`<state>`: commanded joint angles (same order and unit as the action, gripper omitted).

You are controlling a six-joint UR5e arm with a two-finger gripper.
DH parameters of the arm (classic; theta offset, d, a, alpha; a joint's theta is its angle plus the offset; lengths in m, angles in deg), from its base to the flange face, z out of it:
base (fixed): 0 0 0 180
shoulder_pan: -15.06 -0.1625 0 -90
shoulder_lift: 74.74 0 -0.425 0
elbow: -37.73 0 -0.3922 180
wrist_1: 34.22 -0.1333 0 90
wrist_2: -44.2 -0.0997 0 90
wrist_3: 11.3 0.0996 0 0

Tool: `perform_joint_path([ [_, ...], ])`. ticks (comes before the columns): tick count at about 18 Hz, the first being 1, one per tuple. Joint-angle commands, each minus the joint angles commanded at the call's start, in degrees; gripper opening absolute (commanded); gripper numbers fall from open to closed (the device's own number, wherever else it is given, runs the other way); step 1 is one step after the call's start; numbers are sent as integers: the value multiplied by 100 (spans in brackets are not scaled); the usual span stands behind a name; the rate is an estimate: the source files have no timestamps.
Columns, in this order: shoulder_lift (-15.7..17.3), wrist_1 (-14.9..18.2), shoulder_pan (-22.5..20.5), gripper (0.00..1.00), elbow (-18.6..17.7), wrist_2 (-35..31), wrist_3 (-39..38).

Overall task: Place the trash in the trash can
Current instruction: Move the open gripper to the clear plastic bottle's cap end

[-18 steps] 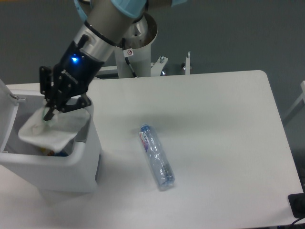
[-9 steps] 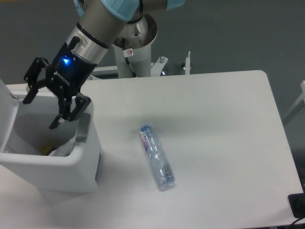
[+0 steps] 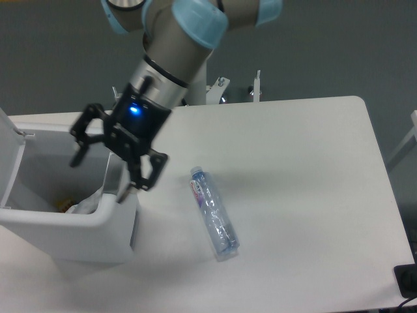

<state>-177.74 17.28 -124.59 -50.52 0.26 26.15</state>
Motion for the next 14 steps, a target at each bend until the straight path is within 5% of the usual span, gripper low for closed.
perform_joint_path([
  [5, -615, 96, -327, 100, 132, -1097, -87],
  [11, -1204, 1299, -353, 100, 378, -2354, -281],
  [14, -1485, 1538, -353, 100, 439, -2785, -430],
])
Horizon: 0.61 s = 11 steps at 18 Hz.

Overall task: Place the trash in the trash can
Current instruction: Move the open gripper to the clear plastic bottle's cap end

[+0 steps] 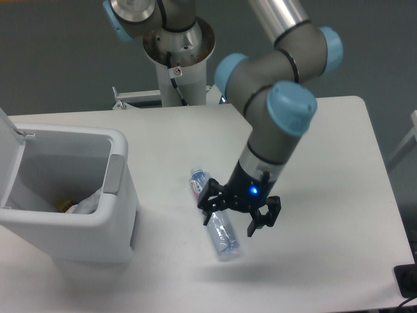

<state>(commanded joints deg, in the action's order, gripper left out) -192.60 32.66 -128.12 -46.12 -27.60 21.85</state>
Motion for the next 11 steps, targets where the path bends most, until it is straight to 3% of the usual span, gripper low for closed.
perform_joint_path([
  [3, -333, 219, 17, 100, 236, -185, -211],
  [7, -922, 1150, 114, 99, 939, -458, -598],
  [11, -1266, 1310, 307, 98, 1257, -722, -1011],
])
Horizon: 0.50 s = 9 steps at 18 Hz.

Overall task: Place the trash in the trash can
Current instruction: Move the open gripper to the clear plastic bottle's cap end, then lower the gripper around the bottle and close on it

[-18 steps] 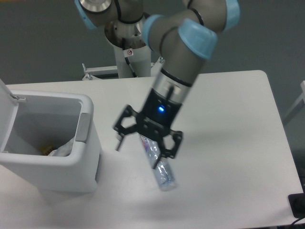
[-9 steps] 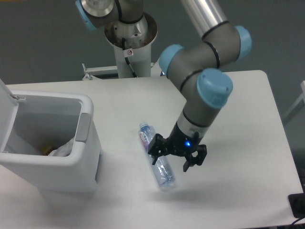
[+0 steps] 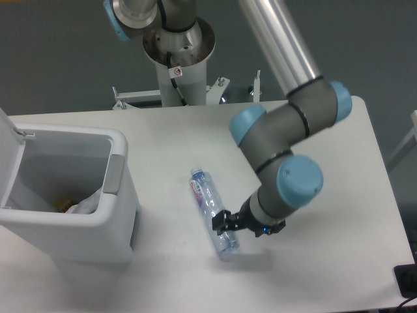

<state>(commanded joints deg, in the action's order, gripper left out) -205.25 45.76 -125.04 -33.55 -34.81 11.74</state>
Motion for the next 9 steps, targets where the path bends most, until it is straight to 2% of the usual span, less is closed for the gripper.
perform_joint_path([
  [6, -211, 79, 176, 97, -35, -105, -272],
  [7, -237, 70, 202, 96, -35, -166, -299],
  [9, -273, 53, 237, 84, -26, -211, -378],
])
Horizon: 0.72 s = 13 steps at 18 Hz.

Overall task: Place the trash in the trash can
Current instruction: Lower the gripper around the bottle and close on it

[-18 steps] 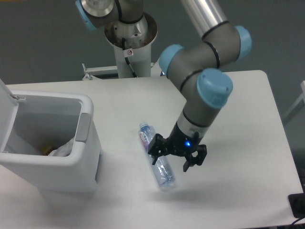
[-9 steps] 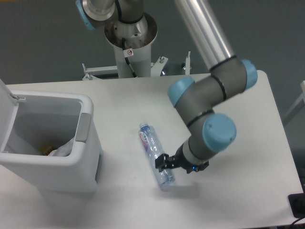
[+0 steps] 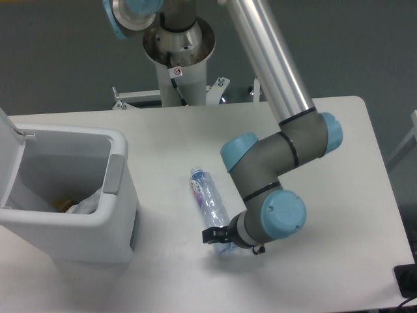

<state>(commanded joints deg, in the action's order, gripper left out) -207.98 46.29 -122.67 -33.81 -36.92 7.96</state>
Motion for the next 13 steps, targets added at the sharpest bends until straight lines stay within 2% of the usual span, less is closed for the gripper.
perform_joint_path([
  [4, -53, -35, 26, 55, 18, -131, -334],
  [6, -35, -44, 26, 36, 18, -141, -387],
  [8, 26, -35, 26, 24, 35, -132, -387],
  [13, 140, -18, 18, 22, 35, -123, -343],
])
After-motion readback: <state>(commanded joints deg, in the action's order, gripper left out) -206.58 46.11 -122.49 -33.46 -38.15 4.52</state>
